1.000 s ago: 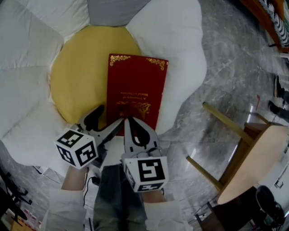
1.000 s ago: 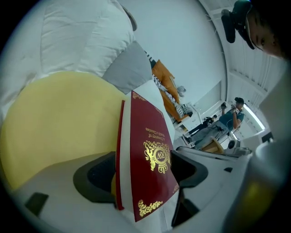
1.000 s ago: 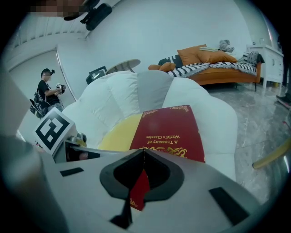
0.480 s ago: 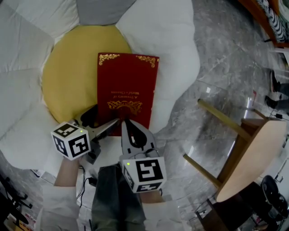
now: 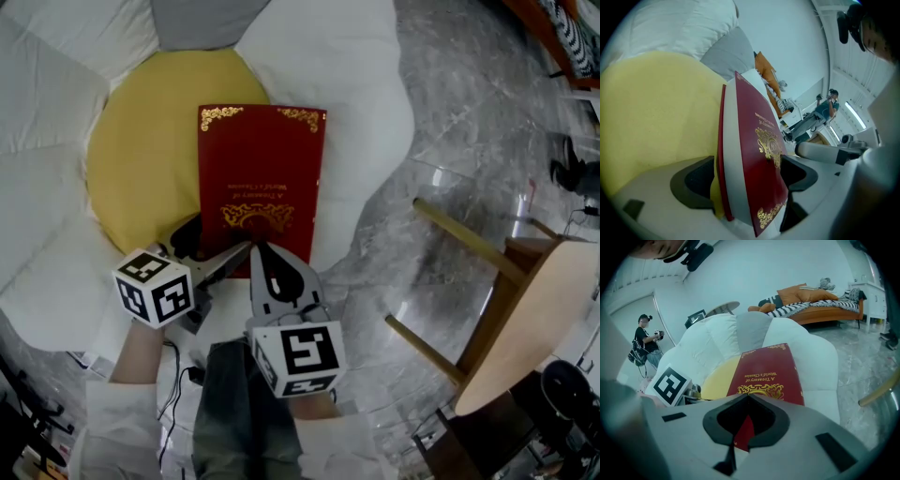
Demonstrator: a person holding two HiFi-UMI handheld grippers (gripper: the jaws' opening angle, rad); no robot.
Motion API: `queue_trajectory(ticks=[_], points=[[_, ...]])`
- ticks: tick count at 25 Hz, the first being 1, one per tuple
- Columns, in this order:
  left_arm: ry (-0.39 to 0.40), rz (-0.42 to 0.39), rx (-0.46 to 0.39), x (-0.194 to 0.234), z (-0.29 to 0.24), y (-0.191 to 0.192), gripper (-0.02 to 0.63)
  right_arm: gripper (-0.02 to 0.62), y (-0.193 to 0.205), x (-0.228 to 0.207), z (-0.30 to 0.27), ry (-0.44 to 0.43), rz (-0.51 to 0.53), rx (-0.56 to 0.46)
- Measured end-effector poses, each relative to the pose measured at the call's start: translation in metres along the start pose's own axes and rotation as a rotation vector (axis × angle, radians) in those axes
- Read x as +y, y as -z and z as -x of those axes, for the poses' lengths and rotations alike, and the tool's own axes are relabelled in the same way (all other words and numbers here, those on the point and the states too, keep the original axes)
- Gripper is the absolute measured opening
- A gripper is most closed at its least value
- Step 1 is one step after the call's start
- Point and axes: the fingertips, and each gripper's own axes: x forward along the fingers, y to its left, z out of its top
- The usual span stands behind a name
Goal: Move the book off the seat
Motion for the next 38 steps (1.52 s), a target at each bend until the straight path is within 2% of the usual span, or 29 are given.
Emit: queue_trajectory(ticks=[2, 5, 8, 16, 23, 28, 38], points=[[0.002, -0.001, 0.012, -0.001, 0.0, 0.001, 0.422, 0.012, 0.002, 0.003, 0.001, -0.006, 0.001, 0.005], [0.04, 0.041, 0.033, -0.002, -0.001, 0.0, 0.422, 0.012, 0.007, 0.004, 0.005, -0.017, 0.005, 0.014], [0.055, 0.035, 0.071, -0.003, -0.003, 0.0, 0.422, 0.012, 0.005, 0.001, 0.005, -0.017, -0.001, 0.009], [0.096, 0.092, 0.099, -0.006, -0.003, 0.001, 0.42, 0.012, 0.006, -0.003, 0.008, -0.02, 0.006, 0.014], [0.12, 0.103, 0.106, -0.008, -0.004, 0.0, 0.419, 0.012, 0.006, -0.014, 0.012, 0.004, -0.002, 0.014], [0.163, 0.116, 0.154, -0.017, -0.004, 0.009, 0.417, 0.012, 0.004, -0.013, 0.014, 0.011, 0.009, 0.018], [0.116, 0.137, 0.149, -0.013, -0.012, 0.011, 0.417, 0.012, 0.002, -0.021, 0.018, 0.023, -0.01, 0.007]])
